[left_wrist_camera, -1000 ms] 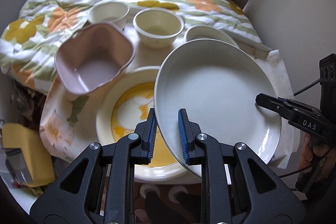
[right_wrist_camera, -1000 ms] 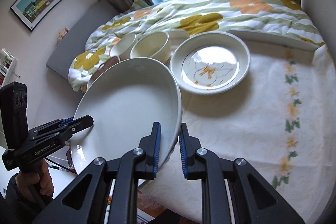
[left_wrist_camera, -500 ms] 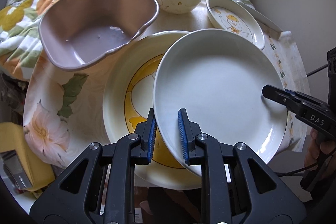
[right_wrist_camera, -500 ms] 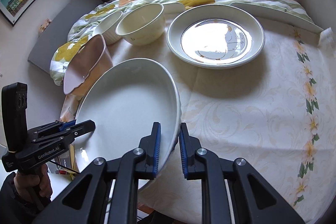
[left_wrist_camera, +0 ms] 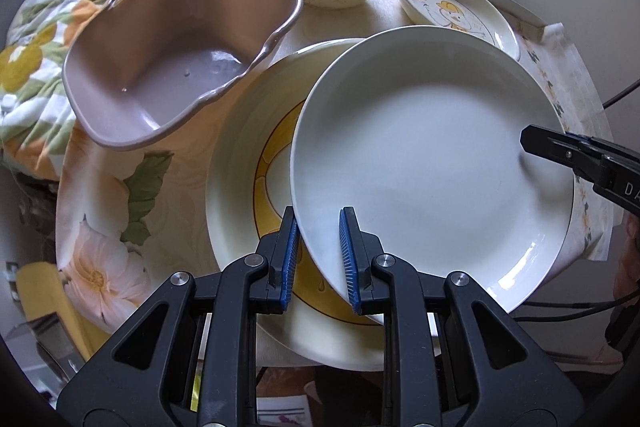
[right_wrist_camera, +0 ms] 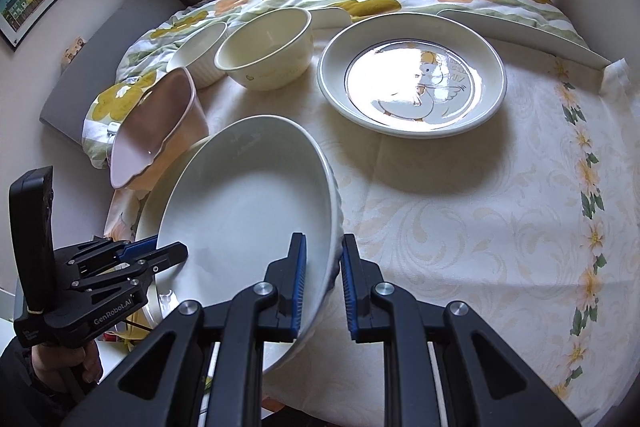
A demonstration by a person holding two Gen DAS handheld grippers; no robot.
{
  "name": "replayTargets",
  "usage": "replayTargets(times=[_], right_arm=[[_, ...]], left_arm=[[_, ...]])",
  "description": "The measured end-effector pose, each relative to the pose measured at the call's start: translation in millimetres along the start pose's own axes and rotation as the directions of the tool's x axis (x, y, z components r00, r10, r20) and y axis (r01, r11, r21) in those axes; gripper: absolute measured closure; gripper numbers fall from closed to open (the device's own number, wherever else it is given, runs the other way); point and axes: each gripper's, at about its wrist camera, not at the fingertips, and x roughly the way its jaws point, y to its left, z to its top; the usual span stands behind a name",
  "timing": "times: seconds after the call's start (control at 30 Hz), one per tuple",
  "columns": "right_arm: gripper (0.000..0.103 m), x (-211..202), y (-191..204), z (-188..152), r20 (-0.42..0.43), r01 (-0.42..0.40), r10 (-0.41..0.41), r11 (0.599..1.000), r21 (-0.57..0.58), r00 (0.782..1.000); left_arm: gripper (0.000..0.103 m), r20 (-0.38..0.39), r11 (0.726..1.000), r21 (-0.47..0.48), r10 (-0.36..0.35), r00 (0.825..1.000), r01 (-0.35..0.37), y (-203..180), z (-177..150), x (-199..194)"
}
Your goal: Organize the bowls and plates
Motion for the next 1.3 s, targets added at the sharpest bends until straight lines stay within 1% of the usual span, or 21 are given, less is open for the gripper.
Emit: replayTargets(times=[0.13,0.23,0.43,0.57,0.7,0.97,1.1,1.2,1.3], right_arm=[[0.087,3,4,0,-0.013,0.016,-0.017,1.000,-0.027,1.000],[0.087,9,11,1,-0.034,0.050,-0.053,0.996,-0.067,0.998],[0.087,15,19,1,-0.036,0.092,-0.096,0.989,-0.115,0.995],[0.087,19,28,0,-0.032,0.138,-0.146,0.976,-0.167,0.989],[0.087,22,35,0,-0.034,0.179,-0.190,0.962,-0.205,0.981],[0.087,25,39,1,-0.039,0.203,-0.217,0.951,-0.232,0.975],[0.087,26,42,0,-0.040,0.211,-0.226,0.949,-0.232,0.973],[0.087,27,43,0,-0.038,0.218,-0.233,0.947,-0.236,0.972],[0.087,26,42,-1,-0.036,0.219,-0.233,0.948,-0.232,0.972]], left_arm=[[0.085,0.002,0.999,0.024,0.044,0.999,-0.044,-4,1,0],[0.085,0.006,0.996,0.046,0.079,0.997,-0.080,-7,1,-2],[0.085,0.018,0.984,0.099,0.146,0.989,-0.147,-12,0,-5],[0.085,0.029,0.976,0.118,0.179,0.983,-0.181,-14,-1,-8],[0.085,0.034,0.971,0.126,0.199,0.979,-0.202,-14,-3,-11],[0.085,0.051,0.958,0.152,0.236,0.970,-0.241,-18,-7,-16],[0.085,0.052,0.958,0.140,0.245,0.968,-0.250,-16,-8,-18],[0.085,0.060,0.954,0.132,0.262,0.963,-0.268,-13,-9,-21],[0.085,0.056,0.966,0.115,0.228,0.972,-0.233,-8,-8,-23]])
